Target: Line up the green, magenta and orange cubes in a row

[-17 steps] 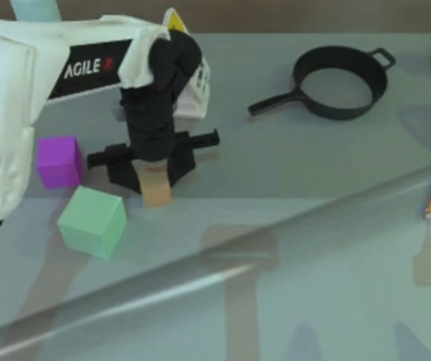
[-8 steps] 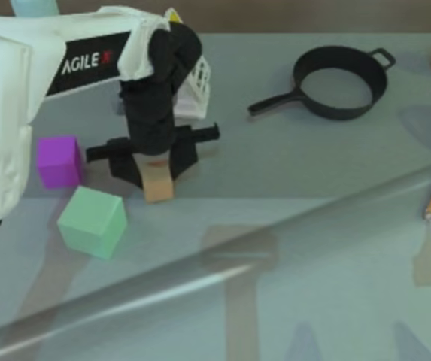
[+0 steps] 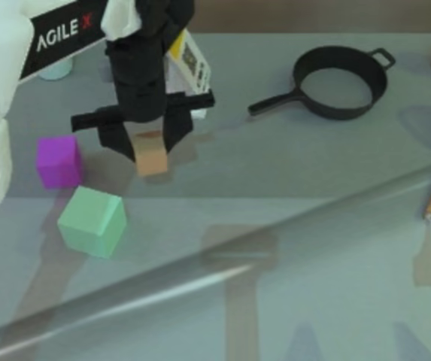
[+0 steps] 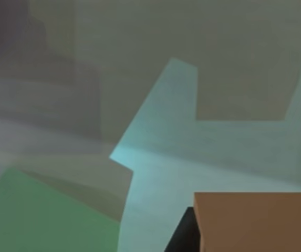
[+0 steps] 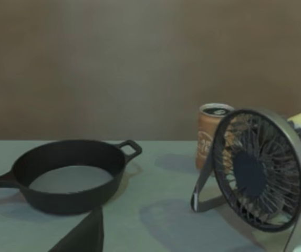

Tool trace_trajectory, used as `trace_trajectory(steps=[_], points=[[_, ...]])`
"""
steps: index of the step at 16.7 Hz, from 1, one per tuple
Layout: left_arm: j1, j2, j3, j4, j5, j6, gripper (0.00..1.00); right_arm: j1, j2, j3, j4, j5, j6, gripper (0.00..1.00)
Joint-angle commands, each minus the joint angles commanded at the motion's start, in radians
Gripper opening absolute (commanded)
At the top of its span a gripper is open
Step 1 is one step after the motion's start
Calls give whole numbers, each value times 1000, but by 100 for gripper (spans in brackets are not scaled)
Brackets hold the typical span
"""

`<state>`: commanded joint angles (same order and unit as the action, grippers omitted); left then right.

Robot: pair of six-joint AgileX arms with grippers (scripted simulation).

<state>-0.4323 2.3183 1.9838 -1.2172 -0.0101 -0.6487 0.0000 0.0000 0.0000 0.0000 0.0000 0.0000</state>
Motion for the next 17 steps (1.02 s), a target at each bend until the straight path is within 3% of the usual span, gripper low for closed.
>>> trace_trajectory(steps=[5, 13, 17], points=[[-45, 13, 20, -11, -1, -21, 0, 0, 0, 0, 0, 0, 0, 100], [-416, 81, 192, -123, -2, -228, 0, 0, 0, 0, 0, 0, 0, 100], [-508, 90, 236, -148, -3, -284, 0, 0, 0, 0, 0, 0, 0, 100]])
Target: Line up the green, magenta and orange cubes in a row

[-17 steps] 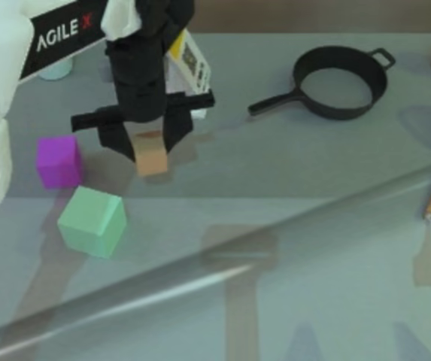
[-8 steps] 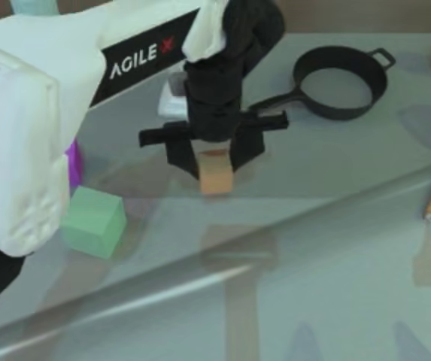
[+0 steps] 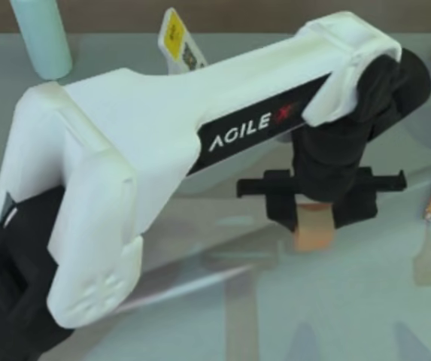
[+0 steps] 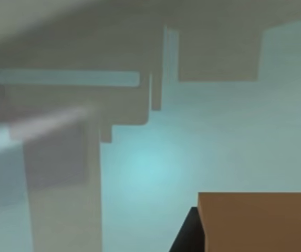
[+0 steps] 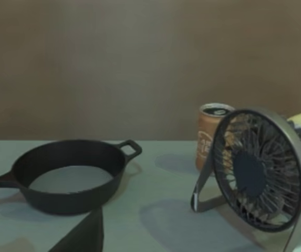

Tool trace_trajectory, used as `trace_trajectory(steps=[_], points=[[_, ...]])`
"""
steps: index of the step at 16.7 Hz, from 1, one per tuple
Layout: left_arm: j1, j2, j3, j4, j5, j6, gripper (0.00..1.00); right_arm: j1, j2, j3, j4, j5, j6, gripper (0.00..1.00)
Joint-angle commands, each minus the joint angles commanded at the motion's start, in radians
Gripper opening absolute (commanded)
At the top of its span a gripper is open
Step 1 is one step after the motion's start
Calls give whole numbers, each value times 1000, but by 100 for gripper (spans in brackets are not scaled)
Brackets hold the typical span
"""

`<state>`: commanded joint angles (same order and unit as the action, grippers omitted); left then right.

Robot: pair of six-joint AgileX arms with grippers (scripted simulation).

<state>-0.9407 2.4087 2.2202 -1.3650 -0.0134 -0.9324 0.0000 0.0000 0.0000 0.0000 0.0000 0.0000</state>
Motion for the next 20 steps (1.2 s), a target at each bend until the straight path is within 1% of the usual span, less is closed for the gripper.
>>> trace_trajectory(steps=[5, 11, 16, 20], points=[[2, -4, -20, 19, 0, 4, 0, 0, 0, 0, 0, 0, 0, 100], [-1, 14, -218, 236, 0, -2, 0, 0, 0, 0, 0, 0, 0, 100], [-3, 19, -244, 263, 0, -3, 0, 0, 0, 0, 0, 0, 0, 100], [-3, 19, -244, 263, 0, -3, 30, 0, 0, 0, 0, 0, 0, 100]])
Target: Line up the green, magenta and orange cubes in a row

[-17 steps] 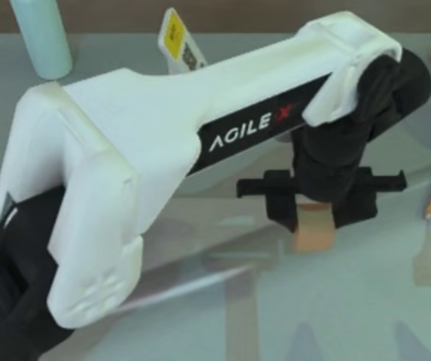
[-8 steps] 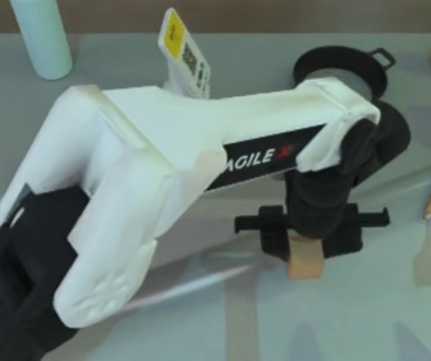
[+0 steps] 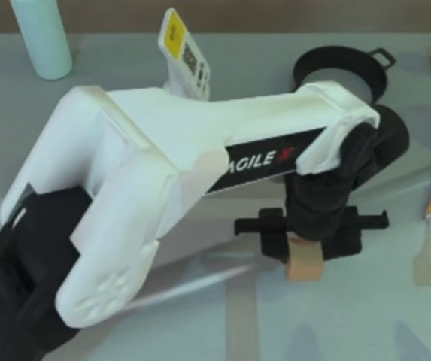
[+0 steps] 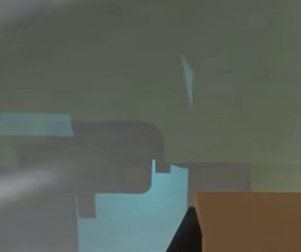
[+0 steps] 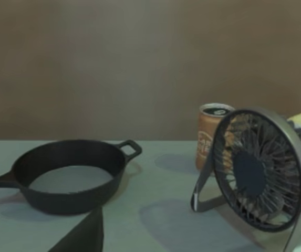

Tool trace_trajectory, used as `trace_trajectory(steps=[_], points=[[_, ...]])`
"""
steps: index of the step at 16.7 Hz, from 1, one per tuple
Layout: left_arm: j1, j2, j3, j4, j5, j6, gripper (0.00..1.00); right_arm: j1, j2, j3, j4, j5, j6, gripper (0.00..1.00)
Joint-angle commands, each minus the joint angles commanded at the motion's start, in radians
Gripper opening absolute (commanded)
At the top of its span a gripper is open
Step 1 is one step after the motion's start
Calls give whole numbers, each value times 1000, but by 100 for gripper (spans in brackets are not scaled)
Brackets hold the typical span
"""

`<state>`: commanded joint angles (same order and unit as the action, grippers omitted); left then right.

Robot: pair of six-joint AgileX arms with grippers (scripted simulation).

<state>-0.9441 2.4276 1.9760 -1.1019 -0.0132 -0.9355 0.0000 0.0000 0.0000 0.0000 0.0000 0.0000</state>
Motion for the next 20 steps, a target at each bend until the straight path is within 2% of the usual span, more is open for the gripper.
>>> trace_trajectory(steps=[9, 20], points=[[0, 0, 0, 0, 0, 0, 98, 0, 0, 0, 0, 0, 0, 100], [2, -1, 17, -17, 0, 0, 100, 0, 0, 0, 0, 0, 0, 100]])
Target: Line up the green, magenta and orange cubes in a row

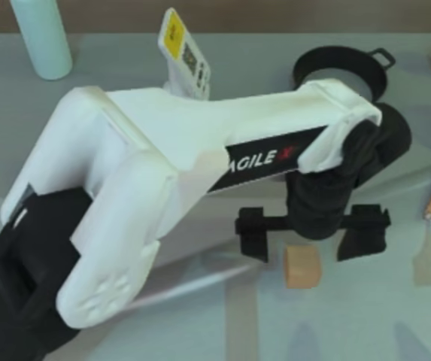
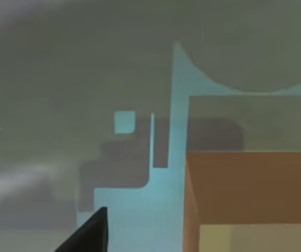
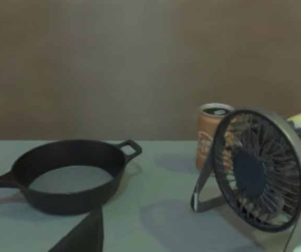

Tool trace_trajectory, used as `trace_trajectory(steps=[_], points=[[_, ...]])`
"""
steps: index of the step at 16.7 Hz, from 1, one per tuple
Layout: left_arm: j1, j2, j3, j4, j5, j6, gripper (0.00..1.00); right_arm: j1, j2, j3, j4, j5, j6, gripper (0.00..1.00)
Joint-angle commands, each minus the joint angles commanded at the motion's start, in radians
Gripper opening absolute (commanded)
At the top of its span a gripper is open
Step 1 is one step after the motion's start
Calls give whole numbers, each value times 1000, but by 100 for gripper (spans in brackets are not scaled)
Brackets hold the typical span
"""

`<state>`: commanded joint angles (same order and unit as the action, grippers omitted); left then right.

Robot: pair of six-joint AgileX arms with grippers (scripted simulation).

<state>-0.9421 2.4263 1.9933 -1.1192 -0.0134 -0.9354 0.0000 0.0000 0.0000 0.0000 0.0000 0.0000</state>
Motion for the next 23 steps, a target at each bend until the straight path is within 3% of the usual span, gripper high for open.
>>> trace_trajectory(steps=[6, 12, 14, 18, 23], points=[[14, -30, 175, -212, 0, -5, 100, 0, 0, 0, 0, 0, 0, 100], [13, -34, 191, -229, 0, -2, 100, 0, 0, 0, 0, 0, 0, 100], [48, -39, 183, -224, 0, 29, 100, 0, 0, 0, 0, 0, 0, 100], [219, -60, 140, -205, 4, 179, 100, 0, 0, 0, 0, 0, 0, 100], [543, -90, 58, -177, 10, 444, 100, 0, 0, 0, 0, 0, 0, 100]])
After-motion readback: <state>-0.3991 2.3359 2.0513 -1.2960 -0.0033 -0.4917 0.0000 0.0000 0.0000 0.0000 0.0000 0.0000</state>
